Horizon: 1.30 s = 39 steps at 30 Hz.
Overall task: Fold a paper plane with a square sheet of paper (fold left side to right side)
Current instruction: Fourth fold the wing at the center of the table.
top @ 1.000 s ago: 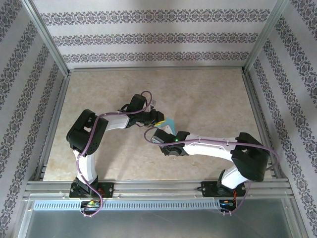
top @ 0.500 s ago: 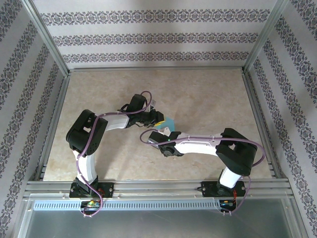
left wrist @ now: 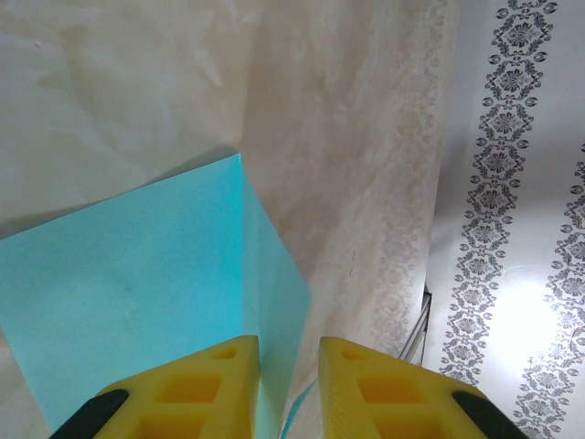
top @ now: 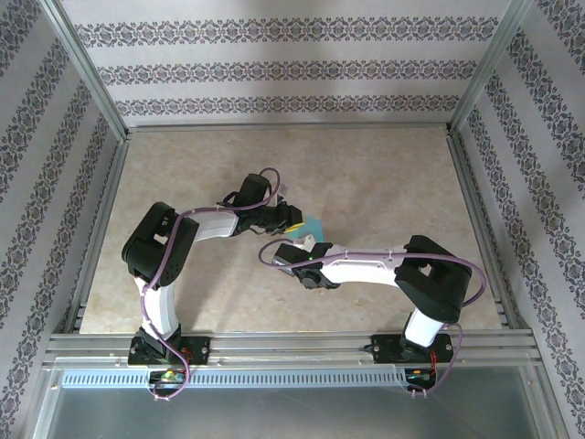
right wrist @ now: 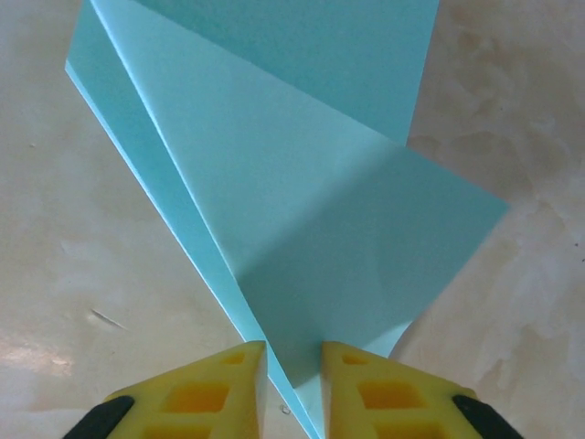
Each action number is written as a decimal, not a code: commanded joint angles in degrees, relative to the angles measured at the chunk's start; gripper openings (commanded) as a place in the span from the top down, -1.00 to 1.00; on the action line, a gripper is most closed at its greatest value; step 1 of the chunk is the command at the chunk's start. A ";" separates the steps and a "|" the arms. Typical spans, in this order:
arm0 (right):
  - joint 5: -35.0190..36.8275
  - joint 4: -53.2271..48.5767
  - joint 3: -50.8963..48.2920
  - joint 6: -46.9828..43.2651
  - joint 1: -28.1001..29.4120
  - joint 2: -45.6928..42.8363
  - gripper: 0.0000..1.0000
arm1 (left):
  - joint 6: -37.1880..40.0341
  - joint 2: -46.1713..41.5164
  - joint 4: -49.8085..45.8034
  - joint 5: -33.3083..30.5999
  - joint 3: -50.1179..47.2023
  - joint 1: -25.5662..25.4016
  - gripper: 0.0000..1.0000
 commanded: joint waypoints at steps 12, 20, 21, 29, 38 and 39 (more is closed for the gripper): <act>4.93 -1.89 0.23 2.31 0.93 1.65 0.34 | 0.26 -1.12 -0.85 -0.63 1.48 -0.60 0.52; 7.15 -2.11 0.34 3.15 0.90 1.96 0.39 | 0.26 -1.02 -0.69 -0.56 1.45 -0.60 0.52; 7.24 -2.11 0.30 3.23 0.80 1.92 0.42 | 0.26 -1.07 -0.67 -0.56 1.34 -0.60 0.52; 6.78 -2.11 0.12 2.78 0.86 1.67 0.83 | 0.76 -1.54 -1.26 -0.82 1.22 -0.65 0.52; 5.28 -1.26 -0.10 2.15 0.78 2.19 1.00 | 1.57 -4.80 -2.41 -1.16 -1.19 1.14 0.49; 4.93 -1.00 -0.14 1.97 0.77 2.20 1.00 | 1.74 -5.45 -2.64 -1.14 -1.75 1.54 0.48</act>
